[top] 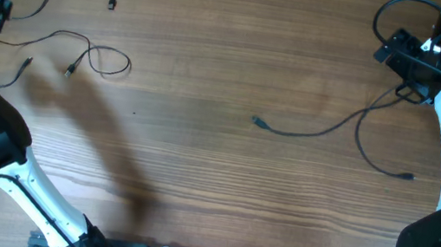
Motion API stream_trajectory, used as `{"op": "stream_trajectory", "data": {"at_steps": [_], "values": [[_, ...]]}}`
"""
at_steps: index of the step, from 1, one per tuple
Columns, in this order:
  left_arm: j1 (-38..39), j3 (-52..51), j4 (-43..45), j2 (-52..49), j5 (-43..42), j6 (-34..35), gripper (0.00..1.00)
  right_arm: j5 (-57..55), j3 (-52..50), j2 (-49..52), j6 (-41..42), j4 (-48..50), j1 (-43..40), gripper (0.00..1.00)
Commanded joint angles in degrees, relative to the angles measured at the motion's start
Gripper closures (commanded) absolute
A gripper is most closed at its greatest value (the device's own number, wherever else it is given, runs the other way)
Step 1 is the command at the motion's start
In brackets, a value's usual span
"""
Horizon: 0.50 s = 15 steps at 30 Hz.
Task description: Untangle cables
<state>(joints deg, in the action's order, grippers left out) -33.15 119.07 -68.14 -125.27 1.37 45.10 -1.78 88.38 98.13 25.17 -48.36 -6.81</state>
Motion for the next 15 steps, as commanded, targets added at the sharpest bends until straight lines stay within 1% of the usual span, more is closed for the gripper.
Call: {"op": "stream_trajectory", "data": {"at_steps": [1, 2, 4, 6, 9, 11, 12, 14, 15], "values": [[-0.1, -6.8, 6.3, -0.7, 1.3, 2.2, 0.00, -0.8, 0.1, -0.9, -1.0, 0.1, 0.0, 0.00], [-0.1, -7.7, 7.9, -0.7, 1.3, 1.8, 0.00, -0.8, 0.1, -0.9, -1.0, 0.1, 0.0, 0.00], [-0.1, -7.9, 10.2, -0.7, 1.3, 1.8, 0.04, -0.8, 0.1, -0.9, -1.0, 0.1, 0.0, 0.00], [-0.1, -7.9, 11.2, -1.1, 2.8, 1.9, 0.04, -0.8, 0.1, -0.9, -1.1, 0.1, 0.0, 0.00], [-0.1, -7.9, 15.1, -2.1, 8.6, 1.6, 0.05, -0.8, 0.1, -0.9, -1.0, 0.1, 0.0, 0.00], [-0.3, -7.9, 18.0, -3.4, 12.9, 1.6, 0.11, -0.8, 0.1, -0.9, -1.0, 0.1, 0.0, 0.00], [-0.5, -7.9, 19.5, -4.0, 13.0, 1.3, 0.15, -0.8, 0.1, -0.9, -1.0, 0.1, 0.0, 0.00], [-1.1, -7.9, 22.4, -5.7, 11.1, -1.6, 0.16, -0.8, 0.1, -0.9, -1.1, 0.1, 0.0, 0.00], [-1.3, -7.9, 24.2, -6.8, 9.7, -3.0, 0.15, -0.8, 0.1, -0.9, -1.0, 0.1, 0.0, 0.00]]}}
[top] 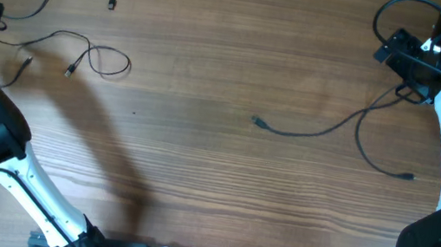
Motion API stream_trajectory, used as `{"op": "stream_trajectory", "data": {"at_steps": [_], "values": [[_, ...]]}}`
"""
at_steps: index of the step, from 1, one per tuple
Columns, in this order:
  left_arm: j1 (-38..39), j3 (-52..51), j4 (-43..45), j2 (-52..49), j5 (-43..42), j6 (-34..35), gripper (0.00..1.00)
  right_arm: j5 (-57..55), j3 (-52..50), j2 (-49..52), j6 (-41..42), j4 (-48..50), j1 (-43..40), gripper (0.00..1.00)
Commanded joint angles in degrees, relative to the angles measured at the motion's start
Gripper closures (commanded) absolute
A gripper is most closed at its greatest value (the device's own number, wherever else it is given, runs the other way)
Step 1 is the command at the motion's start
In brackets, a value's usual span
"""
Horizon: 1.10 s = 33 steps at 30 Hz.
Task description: Untangle cables
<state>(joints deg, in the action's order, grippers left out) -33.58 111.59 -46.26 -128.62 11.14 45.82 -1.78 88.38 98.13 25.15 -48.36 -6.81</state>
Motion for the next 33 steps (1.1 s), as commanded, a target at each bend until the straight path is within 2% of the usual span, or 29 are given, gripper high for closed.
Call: {"op": "stream_trajectory", "data": {"at_steps": [1, 2, 3, 4, 5, 6, 7, 8, 13, 18, 19, 21, 25, 27, 28, 30, 33], "values": [[-1.1, -0.5, 3.4, -4.4, -0.2, -3.8, 0.14, -0.8, 0.1, -0.9, -1.0, 0.1, 0.0, 0.00], [-1.3, -0.5, 4.2, -5.0, -0.2, -3.8, 0.15, -0.8, 0.1, -0.9, -1.0, 0.1, 0.0, 0.00], [-1.6, -0.5, 5.4, -5.6, -0.2, -3.8, 0.30, -0.8, 0.1, -0.9, -1.0, 0.1, 0.0, 0.00], [-1.7, -0.5, 5.5, -5.6, -0.2, -3.8, 0.52, -0.8, 0.1, -0.9, -1.0, 0.1, 0.0, 0.00], [-1.7, -0.5, 5.6, -5.6, -0.2, -3.8, 0.65, -0.8, 0.1, -0.9, -1.0, 0.1, 0.0, 0.00], [-1.7, -0.5, 6.2, -5.6, -0.2, -3.9, 0.72, -0.8, 0.1, -0.9, -1.0, 0.1, 0.0, 0.00], [-1.7, -0.5, 7.8, -5.6, -0.6, -6.0, 0.92, -0.8, 0.1, -0.9, -1.0, 0.1, 0.0, 0.00], [-1.6, -0.4, 9.2, -5.6, -1.7, -8.2, 0.96, -0.8, 0.1, -0.9, -1.0, 0.1, 0.0, 0.00], [-1.5, -0.2, 12.8, -5.3, -6.1, -8.8, 0.96, -0.8, 0.1, -0.9, -1.0, 0.1, 0.0, 0.00], [-1.5, 0.8, 15.4, -5.2, -9.0, -16.2, 0.96, -0.8, 0.1, -0.9, -1.0, 0.1, 0.0, 0.00], [-1.5, 1.4, 15.0, -5.1, -9.0, -16.4, 0.94, -0.8, 0.1, -0.9, -1.0, 0.1, 0.0, 0.00], [-1.5, 2.2, 13.1, -4.1, -9.2, -15.9, 0.00, -0.8, 0.1, -0.9, -1.0, 0.1, 0.0, 0.00], [-1.5, 2.2, 8.0, -1.7, -9.3, -15.4, 0.00, -0.8, 0.1, -0.9, -1.0, 0.1, 0.0, 0.00], [-1.6, 2.2, 5.2, -0.1, -13.9, -15.4, 0.00, -0.8, 0.1, -0.9, -1.0, 0.1, 0.0, 0.00], [-1.6, 2.2, 3.5, 1.0, -18.5, -15.4, 0.00, -0.8, 0.1, -0.9, -1.0, 0.1, 0.0, 0.00], [-1.7, 2.2, 0.8, 3.7, -35.2, -15.4, 0.00, -0.8, 0.1, -0.9, -1.0, 0.1, 0.0, 0.00], [-0.7, 2.2, 0.6, 5.7, -54.4, -12.9, 0.00, -0.8, 0.1, -0.9, -1.0, 0.1, 0.0, 0.00]]}}
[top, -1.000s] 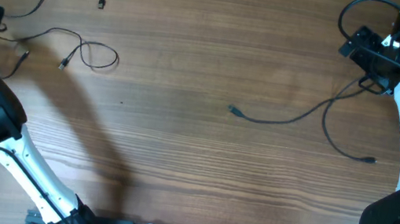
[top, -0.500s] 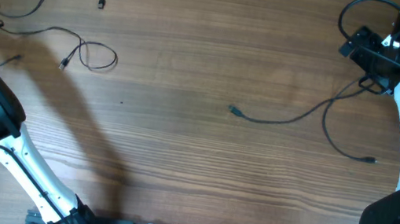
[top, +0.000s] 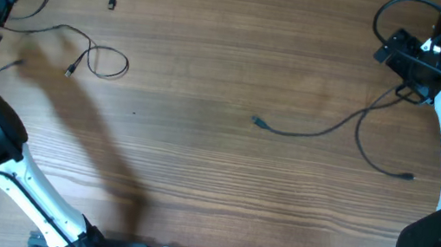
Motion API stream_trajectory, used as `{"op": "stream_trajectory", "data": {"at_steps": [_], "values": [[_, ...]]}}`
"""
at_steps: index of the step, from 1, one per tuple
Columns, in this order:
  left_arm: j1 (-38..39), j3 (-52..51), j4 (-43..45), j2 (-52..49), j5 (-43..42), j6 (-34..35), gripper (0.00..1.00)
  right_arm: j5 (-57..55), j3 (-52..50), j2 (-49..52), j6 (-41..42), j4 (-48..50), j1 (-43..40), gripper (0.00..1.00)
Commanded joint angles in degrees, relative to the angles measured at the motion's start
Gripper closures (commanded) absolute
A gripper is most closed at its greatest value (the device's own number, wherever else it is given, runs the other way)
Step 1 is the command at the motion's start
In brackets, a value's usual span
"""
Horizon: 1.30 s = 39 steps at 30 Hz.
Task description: Untangle cables
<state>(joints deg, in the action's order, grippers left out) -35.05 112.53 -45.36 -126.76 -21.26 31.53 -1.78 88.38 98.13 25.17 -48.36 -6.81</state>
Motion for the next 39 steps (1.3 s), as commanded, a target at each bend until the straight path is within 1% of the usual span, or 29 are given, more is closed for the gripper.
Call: {"op": "stream_trajectory", "data": {"at_steps": [1, 2, 4, 6, 8, 9, 11, 14, 18, 21, 23, 25, 31, 33, 36, 39], "values": [[1.4, 1.2, -1.3, 4.1, -24.7, 2.4, 0.00, -0.8, 0.1, -0.9, -1.1, 0.1, 0.0, 0.00], [2.7, 1.2, -3.5, 4.2, -26.8, 2.4, 0.00, -0.8, 0.1, -0.9, -1.0, 0.1, 0.0, 0.00], [5.5, 1.2, -8.3, 4.2, -26.7, 2.2, 0.00, -0.8, 0.1, -0.9, -1.0, 0.1, 0.0, 0.00], [8.1, 1.2, -10.5, 4.5, -25.2, 1.9, 0.00, -0.8, 0.1, -0.9, -1.0, 0.1, 0.0, 0.00], [12.4, 1.2, -14.3, 6.1, -18.7, 1.0, 0.00, -0.8, 0.1, -0.9, -1.0, 0.1, 0.0, 0.00], [13.9, 1.2, -15.2, 6.8, -17.0, -0.3, 0.00, -0.8, 0.1, -0.9, -1.0, 0.1, 0.0, 0.00], [19.3, 1.2, -18.1, 9.0, -11.1, -4.3, 0.00, -0.8, 0.1, -0.9, -1.0, 0.1, 0.0, 0.00], [26.8, 1.2, -22.3, 10.5, -1.2, -4.4, 0.00, -0.8, 0.1, -0.9, -1.0, 0.1, 0.0, 0.00], [35.8, 0.6, -27.4, 9.7, 7.2, -4.4, 0.00, -0.8, 0.1, -0.9, -1.0, 0.1, 0.0, 0.00], [41.6, -0.6, -28.9, 9.7, 11.8, -4.4, 0.00, -0.8, 0.1, -0.9, -1.0, 0.1, 0.0, 0.00], [44.8, -1.2, -29.4, 9.6, 13.3, -4.5, 0.00, -0.8, 0.1, -0.9, -1.0, 0.1, 0.0, 0.00], [48.2, -1.8, -29.3, 9.6, 13.2, -7.4, 0.00, -0.8, 0.1, -0.9, -1.1, 0.1, 0.0, 0.00], [56.2, -2.1, -26.8, 9.6, 13.8, -7.3, 0.00, -0.8, 0.1, -0.9, -1.0, 0.1, 0.0, 0.00], [57.1, -2.1, -26.9, 9.6, 15.3, -7.3, 0.00, -0.8, 0.1, -0.9, -1.1, 0.1, 0.0, 0.00], [57.4, -2.1, -26.8, 9.6, 15.3, -7.1, 0.00, -0.8, 0.1, -0.9, -1.0, 0.1, 0.0, 0.00], [57.5, -2.2, -26.2, 9.6, 12.4, -7.1, 0.00, -0.8, 0.1, -0.9, -1.0, 0.2, 0.0, 0.00]]}}
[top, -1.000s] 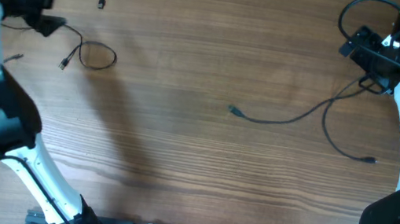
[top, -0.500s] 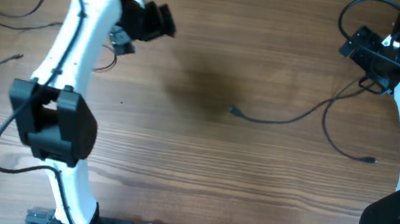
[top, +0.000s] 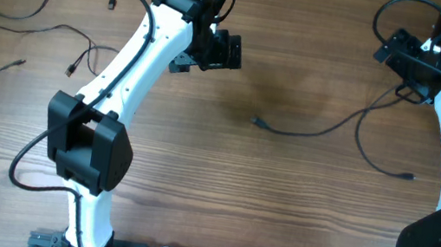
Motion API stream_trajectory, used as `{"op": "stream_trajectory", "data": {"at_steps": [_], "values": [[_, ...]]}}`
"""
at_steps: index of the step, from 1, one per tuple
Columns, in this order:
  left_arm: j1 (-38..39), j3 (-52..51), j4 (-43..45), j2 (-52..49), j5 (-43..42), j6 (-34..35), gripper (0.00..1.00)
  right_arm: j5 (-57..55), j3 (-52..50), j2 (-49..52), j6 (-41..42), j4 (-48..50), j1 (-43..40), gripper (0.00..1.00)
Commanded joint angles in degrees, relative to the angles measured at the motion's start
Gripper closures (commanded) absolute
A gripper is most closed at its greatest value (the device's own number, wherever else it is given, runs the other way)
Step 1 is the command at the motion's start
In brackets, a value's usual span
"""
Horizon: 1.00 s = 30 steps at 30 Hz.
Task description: Untangle cables
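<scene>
Two thin black cables lie loosely spread at the table's upper left; one of them (top: 59, 29) ends in small plugs near the left edge. My left gripper (top: 224, 51) hovers over bare wood at top centre, apart from every cable, and looks open and empty. A third black cable (top: 325, 129) runs from a plug at mid-table up to my right gripper (top: 401, 87) at the top right. It then drops to a second plug (top: 408, 176). The right gripper appears shut on it, though its fingers are hard to make out.
The left arm (top: 139, 50) stretches diagonally from its base at lower left across the left-hand cables' right ends. The right arm runs along the right edge. A rail of fixtures lines the front edge.
My left gripper has moved from the far left edge, beside the left cables, to top centre. The left cables now lie free and fully in view. The right arm has not moved.
My left gripper stayed at the far left edge by the left cables through all earlier moments, shifting slightly, and the cables shifted a little with it. Now it is at top centre with nothing in it. My right gripper stayed at the right cable's top throughout.
</scene>
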<state>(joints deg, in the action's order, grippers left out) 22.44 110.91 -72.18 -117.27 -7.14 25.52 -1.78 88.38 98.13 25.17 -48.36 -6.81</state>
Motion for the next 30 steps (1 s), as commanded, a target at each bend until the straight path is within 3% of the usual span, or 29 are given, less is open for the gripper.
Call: {"op": "stream_trajectory", "data": {"at_steps": [1, 3, 7, 10, 13, 17, 22, 24, 27, 30], "values": [[0.3, -1.1, 1.6, 0.2, -2.2, -1.1, 0.00, -0.8, 0.1, -0.9, -1.0, 0.9, 0.0, 0.00], [0.9, -2.6, 3.1, 0.2, -2.3, -1.1, 0.00, -0.1, 0.1, -0.9, -0.1, 1.2, 0.0, 0.00], [2.7, -6.6, 5.0, 0.2, -2.4, -1.1, 0.00, 15.0, 0.1, -0.9, 19.1, -0.2, 0.0, 0.00], [3.0, -7.5, 5.7, 0.2, -2.4, -1.1, 0.00, 21.6, 0.1, -0.9, 24.8, -3.3, 0.0, 0.00], [2.9, -7.5, 5.8, 0.2, -2.4, 0.7, 0.00, 21.2, 0.1, -0.9, 22.4, -5.4, 0.1, 0.00], [2.9, -7.5, 5.8, 0.2, -2.4, 0.6, 0.00, 21.1, 0.1, -0.9, 12.3, -5.5, 0.5, 0.00], [3.1, -7.5, 6.1, 0.2, -2.9, 2.3, 0.00, 20.6, 0.1, -0.9, 12.3, -6.1, 0.5, 0.00], [3.3, -7.5, 7.1, 0.2, -2.9, 2.4, 0.00, 15.3, 0.1, -0.8, 12.3, -6.4, 0.5, 0.00], [3.3, -7.5, 7.8, 0.2, -2.9, 2.4, 0.00, -1.1, 0.1, -0.8, 7.2, -9.5, -0.7, 0.00], [3.6, -7.5, 10.9, 0.1, -2.9, 2.4, 0.00, -4.5, 0.1, -0.7, 4.8, -11.4, -6.0, 0.00]]}}
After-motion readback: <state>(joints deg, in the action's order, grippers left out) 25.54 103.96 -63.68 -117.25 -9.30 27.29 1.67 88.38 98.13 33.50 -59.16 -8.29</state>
